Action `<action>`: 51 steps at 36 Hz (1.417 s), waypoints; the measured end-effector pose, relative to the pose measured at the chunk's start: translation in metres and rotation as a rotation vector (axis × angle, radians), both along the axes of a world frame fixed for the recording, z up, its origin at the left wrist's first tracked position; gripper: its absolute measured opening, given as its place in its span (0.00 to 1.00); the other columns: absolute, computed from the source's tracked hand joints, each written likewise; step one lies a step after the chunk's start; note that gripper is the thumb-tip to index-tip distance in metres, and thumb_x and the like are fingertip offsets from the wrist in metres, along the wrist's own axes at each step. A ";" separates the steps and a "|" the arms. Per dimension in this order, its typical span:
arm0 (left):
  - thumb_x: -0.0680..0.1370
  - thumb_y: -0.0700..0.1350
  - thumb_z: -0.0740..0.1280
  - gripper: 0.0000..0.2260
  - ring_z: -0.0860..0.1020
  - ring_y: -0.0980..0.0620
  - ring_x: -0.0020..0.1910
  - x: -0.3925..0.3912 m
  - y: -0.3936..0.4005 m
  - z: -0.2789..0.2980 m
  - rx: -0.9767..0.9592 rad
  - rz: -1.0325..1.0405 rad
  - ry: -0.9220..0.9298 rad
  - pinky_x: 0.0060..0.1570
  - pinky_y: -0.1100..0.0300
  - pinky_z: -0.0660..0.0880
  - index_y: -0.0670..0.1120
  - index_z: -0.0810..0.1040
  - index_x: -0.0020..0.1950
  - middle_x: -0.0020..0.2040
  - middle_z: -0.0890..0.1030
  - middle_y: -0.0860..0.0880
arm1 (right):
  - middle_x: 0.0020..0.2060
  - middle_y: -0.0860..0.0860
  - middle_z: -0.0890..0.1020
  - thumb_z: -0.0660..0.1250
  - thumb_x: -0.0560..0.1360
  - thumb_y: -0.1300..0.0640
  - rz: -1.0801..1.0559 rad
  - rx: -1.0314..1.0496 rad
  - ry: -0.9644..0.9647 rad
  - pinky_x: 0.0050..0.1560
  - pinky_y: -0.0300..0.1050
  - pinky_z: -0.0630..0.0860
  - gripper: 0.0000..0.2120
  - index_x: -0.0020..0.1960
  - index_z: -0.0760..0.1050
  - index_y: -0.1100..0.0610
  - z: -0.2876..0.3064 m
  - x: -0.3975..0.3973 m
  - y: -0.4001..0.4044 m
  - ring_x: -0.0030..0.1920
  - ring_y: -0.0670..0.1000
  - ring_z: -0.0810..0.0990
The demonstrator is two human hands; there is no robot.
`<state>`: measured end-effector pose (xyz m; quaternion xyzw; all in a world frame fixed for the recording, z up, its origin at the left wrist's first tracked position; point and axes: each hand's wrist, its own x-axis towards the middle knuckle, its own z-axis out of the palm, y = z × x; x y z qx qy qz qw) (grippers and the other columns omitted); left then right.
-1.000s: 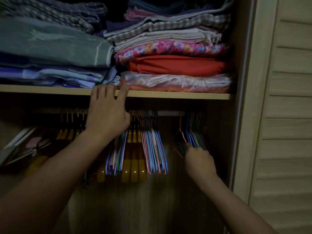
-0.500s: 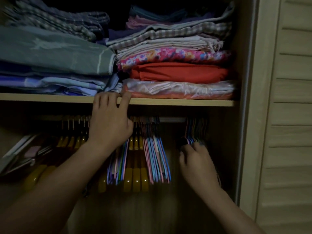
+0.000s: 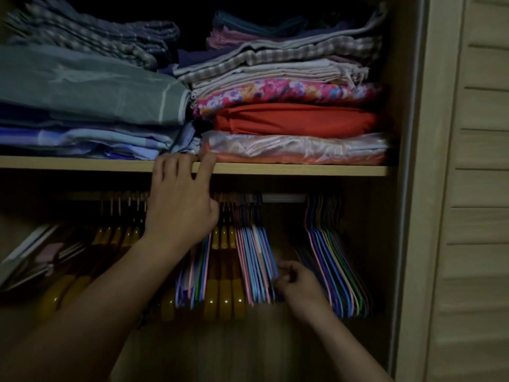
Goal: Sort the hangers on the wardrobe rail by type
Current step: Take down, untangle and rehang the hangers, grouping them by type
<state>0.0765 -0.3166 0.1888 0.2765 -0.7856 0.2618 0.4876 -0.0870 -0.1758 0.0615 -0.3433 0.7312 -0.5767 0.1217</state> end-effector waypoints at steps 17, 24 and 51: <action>0.68 0.50 0.66 0.34 0.68 0.36 0.63 0.000 0.002 0.001 0.013 -0.028 0.007 0.71 0.40 0.60 0.45 0.64 0.74 0.61 0.71 0.39 | 0.46 0.53 0.82 0.63 0.79 0.61 -0.516 -0.192 0.861 0.41 0.46 0.72 0.08 0.58 0.73 0.55 0.074 -0.012 0.005 0.47 0.55 0.80; 0.68 0.50 0.66 0.35 0.68 0.36 0.64 0.003 -0.001 0.001 -0.011 -0.021 -0.032 0.72 0.41 0.60 0.45 0.63 0.74 0.62 0.71 0.39 | 0.51 0.59 0.81 0.60 0.78 0.61 -0.449 0.086 0.852 0.45 0.52 0.73 0.08 0.56 0.73 0.58 0.080 -0.035 -0.026 0.52 0.63 0.80; 0.70 0.64 0.74 0.27 0.80 0.50 0.57 0.043 0.098 -0.495 1.644 -0.447 0.033 0.52 0.49 0.80 0.56 0.73 0.65 0.60 0.78 0.51 | 0.36 0.49 0.76 0.60 0.81 0.63 0.072 0.093 -0.062 0.34 0.41 0.69 0.12 0.46 0.78 0.49 -0.131 0.062 0.120 0.28 0.45 0.71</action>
